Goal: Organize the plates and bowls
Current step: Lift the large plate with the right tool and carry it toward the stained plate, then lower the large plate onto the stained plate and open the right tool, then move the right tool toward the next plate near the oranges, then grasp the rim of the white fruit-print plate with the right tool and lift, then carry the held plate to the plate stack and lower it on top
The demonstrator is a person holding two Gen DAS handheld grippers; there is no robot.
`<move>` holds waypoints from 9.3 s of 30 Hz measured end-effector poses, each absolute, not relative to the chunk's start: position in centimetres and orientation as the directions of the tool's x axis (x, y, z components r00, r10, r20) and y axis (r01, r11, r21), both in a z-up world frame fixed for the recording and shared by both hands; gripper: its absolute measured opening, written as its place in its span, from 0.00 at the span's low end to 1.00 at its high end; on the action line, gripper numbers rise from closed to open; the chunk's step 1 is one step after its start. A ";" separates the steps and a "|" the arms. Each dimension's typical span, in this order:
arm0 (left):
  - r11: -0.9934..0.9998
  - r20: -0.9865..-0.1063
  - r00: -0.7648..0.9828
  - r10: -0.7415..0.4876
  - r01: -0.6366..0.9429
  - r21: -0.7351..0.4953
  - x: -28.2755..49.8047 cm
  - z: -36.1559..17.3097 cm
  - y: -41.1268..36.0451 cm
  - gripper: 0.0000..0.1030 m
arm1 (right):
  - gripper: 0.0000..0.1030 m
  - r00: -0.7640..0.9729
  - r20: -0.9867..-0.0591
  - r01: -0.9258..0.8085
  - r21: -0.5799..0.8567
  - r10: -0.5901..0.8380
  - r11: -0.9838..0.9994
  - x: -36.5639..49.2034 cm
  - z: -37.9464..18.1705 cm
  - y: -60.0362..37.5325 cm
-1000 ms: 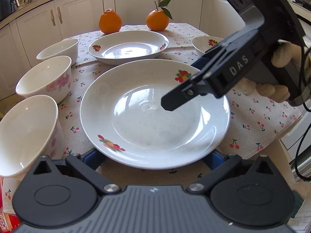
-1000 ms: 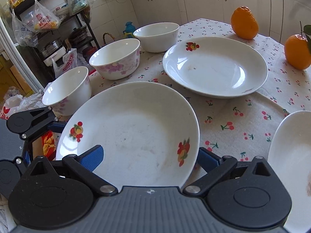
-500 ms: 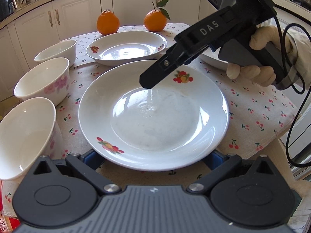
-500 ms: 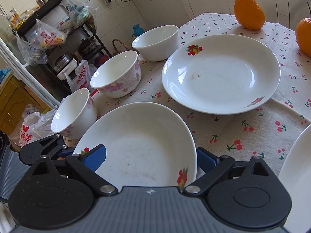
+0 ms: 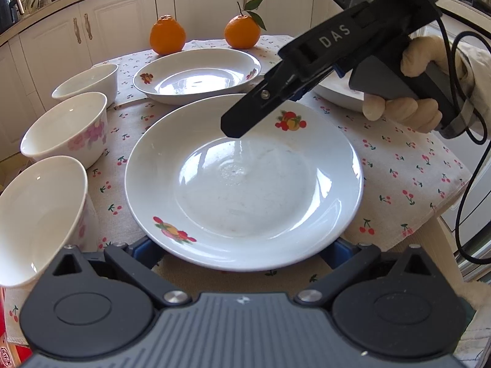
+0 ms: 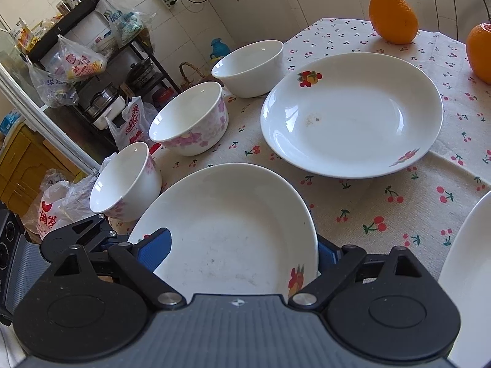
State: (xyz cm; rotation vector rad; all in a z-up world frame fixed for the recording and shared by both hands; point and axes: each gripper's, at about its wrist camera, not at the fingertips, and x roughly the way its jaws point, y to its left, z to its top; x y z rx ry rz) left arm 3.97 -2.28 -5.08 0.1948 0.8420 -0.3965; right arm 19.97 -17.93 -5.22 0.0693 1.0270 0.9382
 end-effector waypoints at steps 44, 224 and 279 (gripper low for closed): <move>0.835 -0.728 0.565 -0.388 0.550 -0.017 5.9 -2.8 -3.3 0.98 | 0.98 0.277 -0.694 -0.643 0.380 0.665 0.664 19.1 -3.1 -21.5; 0.985 -0.649 0.755 -0.092 0.164 0.052 19.8 -6.6 -6.8 0.99 | 0.82 0.031 -0.767 -0.750 0.407 0.641 0.522 43.1 -5.2 -16.2; 0.893 -0.656 0.696 -0.292 0.444 0.073 14.6 -1.3 -12.3 0.98 | 0.83 0.252 -0.690 -0.575 0.457 0.678 0.679 32.2 -0.4 -30.2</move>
